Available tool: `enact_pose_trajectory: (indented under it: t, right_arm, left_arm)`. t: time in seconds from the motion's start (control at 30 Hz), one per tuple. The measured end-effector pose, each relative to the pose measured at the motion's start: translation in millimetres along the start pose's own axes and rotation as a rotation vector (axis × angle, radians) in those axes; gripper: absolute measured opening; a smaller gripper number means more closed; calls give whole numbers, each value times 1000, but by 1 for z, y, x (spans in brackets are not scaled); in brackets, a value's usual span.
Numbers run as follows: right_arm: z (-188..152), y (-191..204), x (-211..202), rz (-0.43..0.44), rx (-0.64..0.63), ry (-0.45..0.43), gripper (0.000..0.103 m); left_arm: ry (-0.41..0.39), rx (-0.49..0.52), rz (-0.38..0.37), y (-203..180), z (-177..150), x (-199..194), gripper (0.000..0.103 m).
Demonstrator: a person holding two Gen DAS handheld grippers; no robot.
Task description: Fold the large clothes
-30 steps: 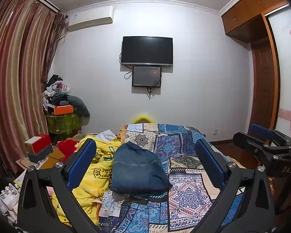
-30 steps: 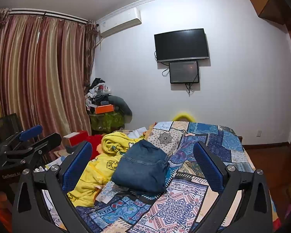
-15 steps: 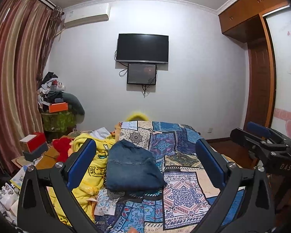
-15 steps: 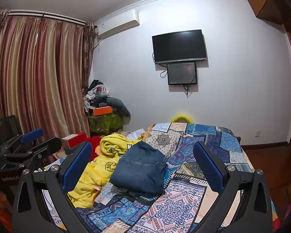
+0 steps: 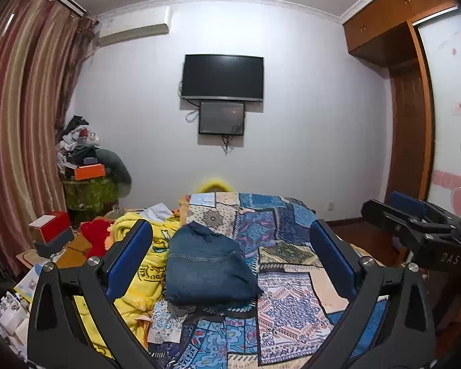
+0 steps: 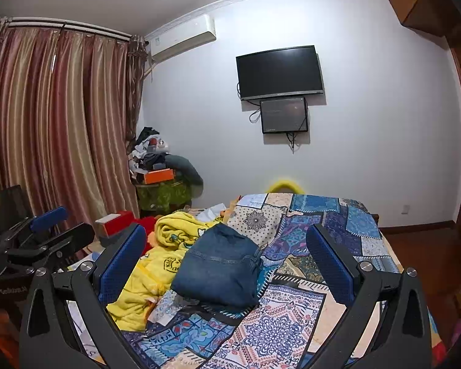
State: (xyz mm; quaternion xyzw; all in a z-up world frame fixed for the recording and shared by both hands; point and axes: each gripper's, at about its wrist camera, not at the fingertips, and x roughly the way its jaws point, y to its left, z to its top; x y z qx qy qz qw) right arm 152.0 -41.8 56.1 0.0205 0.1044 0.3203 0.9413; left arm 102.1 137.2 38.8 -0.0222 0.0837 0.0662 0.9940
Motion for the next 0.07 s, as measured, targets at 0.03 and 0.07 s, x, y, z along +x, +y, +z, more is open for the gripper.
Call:
enact_pose_trajectory:
  t: [0.03, 0.07]
  right_arm:
    - [0, 0, 0, 1, 1, 1, 103]
    - [0, 1, 0, 1, 1, 2, 103]
  left_arm:
    - [1, -1, 2, 1, -1, 1, 103]
    - [10, -4, -3, 2, -1, 3, 103]
